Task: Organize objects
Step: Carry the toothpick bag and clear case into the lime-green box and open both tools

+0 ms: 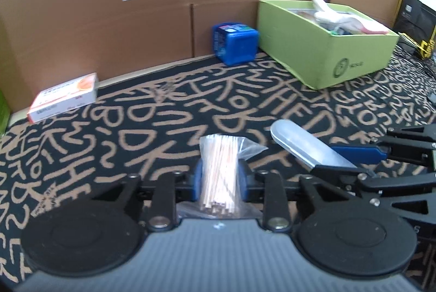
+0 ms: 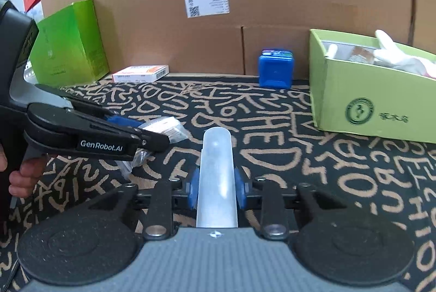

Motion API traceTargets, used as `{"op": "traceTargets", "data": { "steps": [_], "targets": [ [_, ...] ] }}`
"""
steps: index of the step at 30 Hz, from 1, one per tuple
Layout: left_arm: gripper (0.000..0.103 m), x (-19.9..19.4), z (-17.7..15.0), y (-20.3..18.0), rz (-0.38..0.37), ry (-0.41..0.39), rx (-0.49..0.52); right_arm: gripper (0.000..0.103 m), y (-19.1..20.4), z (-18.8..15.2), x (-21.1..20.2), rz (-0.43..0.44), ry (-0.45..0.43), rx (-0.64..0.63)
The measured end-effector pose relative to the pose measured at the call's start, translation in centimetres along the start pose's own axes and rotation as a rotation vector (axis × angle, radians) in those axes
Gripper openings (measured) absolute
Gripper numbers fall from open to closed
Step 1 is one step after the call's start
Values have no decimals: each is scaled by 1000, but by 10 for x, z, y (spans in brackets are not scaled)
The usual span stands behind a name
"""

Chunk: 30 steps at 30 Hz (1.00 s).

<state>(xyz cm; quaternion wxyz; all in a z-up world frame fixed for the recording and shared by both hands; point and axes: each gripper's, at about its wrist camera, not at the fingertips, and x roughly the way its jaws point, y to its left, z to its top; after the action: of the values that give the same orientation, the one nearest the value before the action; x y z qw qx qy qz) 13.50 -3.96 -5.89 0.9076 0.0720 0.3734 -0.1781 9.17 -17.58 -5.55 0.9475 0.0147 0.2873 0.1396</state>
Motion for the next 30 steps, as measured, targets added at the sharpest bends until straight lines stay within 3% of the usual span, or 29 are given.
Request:
{"op": "traceTargets", "data": {
  "steps": [6,14,23,30],
  "targets": [
    [24,-15,21,-20,-80,-39,-18,31,-24,5,-31,-21,-70,31],
    [25,-36,89,-67,-205,-156,-22,31,-69,41,-77,-116,-230,26],
    [25,-12,159,-122,-240,-227,-26,31,-139,87,-84,-352,-348,-64],
    [25,34,194,-153,-215,-236,-36,31,-196,111,-51,-432,-369,-78]
  ]
}}
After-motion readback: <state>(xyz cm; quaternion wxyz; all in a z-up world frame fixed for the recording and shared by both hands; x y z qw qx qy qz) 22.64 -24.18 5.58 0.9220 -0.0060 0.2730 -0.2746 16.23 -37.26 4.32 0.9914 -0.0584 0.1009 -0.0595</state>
